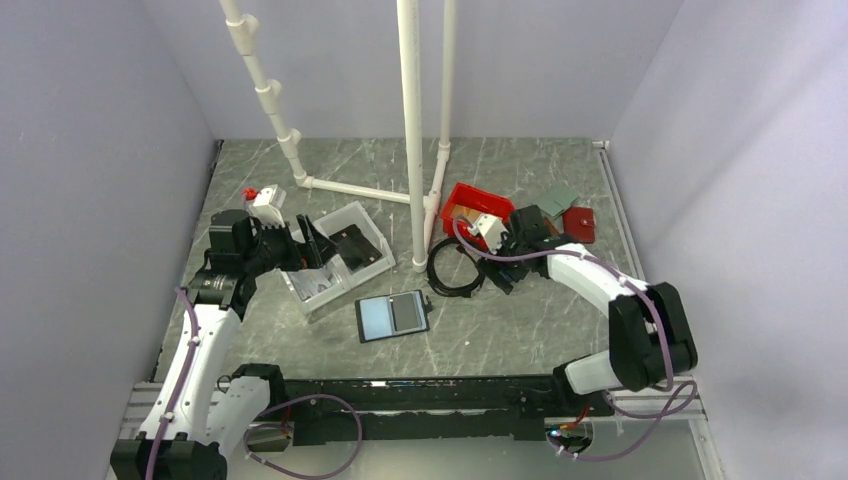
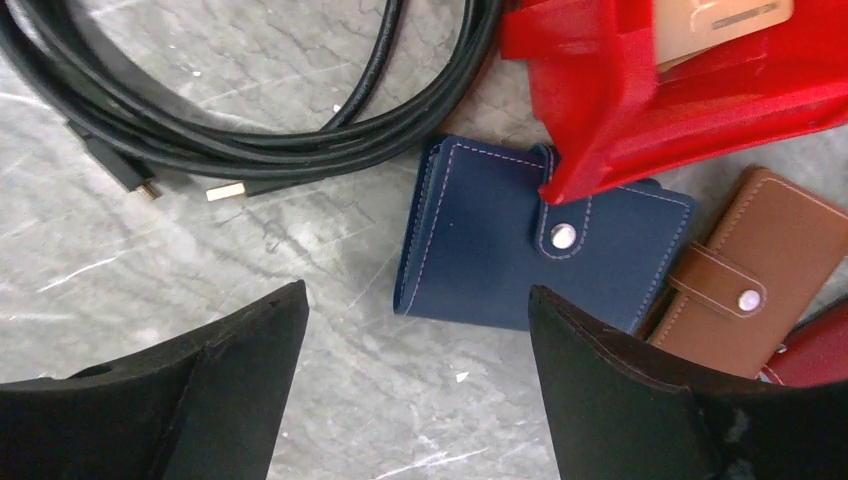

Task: Take the credit cards out of the card holder
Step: Move the card holder to the center of the board.

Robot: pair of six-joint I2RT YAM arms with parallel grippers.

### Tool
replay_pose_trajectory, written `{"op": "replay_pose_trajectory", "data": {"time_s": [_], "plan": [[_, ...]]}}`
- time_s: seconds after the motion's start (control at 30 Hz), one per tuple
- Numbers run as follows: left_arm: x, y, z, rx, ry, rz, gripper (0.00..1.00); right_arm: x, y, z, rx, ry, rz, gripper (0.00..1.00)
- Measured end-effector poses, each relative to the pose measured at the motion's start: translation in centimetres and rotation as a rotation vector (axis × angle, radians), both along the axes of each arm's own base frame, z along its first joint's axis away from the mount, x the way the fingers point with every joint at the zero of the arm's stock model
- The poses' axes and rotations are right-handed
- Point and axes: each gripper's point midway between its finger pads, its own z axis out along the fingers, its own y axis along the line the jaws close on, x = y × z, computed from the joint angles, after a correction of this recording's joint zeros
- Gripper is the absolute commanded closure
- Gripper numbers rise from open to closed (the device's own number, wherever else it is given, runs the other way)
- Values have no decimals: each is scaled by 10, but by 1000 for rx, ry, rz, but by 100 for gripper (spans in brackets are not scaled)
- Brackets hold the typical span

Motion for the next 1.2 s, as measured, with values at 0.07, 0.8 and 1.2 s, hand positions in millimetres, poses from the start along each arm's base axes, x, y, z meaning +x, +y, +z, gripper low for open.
{"op": "replay_pose_trajectory", "data": {"time_s": [0.07, 0.8, 1.2], "plan": [[0, 0, 0, 0, 0, 0, 1, 1, -1, -12, -47, 19, -21, 23], [1, 2, -1, -1, 1, 7, 1, 17, -13, -28, -222, -38, -113, 100], [-4, -8, 4, -36, -9, -53, 1, -36, -11, 12, -176, 10, 132, 100]]}}
